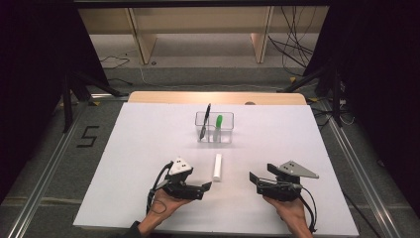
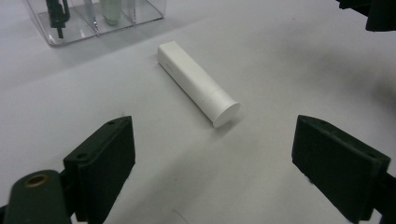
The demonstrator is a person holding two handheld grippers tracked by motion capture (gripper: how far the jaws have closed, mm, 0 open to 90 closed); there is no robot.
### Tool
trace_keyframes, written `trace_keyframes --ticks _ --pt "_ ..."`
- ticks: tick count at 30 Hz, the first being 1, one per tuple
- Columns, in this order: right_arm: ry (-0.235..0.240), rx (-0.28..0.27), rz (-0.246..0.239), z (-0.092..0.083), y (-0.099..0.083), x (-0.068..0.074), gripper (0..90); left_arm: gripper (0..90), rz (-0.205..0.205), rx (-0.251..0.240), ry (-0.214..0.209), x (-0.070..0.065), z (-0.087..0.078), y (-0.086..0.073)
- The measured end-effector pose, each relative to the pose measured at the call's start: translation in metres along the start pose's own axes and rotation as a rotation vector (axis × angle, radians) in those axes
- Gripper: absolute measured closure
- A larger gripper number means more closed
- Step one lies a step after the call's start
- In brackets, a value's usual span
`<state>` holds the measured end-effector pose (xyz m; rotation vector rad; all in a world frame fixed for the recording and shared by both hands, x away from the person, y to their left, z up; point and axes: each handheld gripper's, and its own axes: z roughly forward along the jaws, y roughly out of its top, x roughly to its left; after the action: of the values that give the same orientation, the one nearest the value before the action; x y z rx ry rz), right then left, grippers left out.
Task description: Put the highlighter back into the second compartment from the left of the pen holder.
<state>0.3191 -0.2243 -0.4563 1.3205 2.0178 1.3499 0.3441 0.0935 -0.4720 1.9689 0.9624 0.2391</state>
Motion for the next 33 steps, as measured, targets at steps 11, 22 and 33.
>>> trace_keyframes --ticks 11,22,33 --pt "0.001 0.007 -0.001 -0.005 -0.007 0.003 23.6 12.1 -0.045 0.009 -0.007 -0.003 0.010 0.008" --pt "-0.004 0.009 0.008 -0.009 -0.011 0.001 23.7 12.1 -0.036 0.025 0.017 -0.007 0.026 0.015" --pt "-0.011 0.013 0.000 -0.012 -0.013 0.002 23.7 12.6 -0.006 0.046 0.056 -0.012 0.037 0.022"
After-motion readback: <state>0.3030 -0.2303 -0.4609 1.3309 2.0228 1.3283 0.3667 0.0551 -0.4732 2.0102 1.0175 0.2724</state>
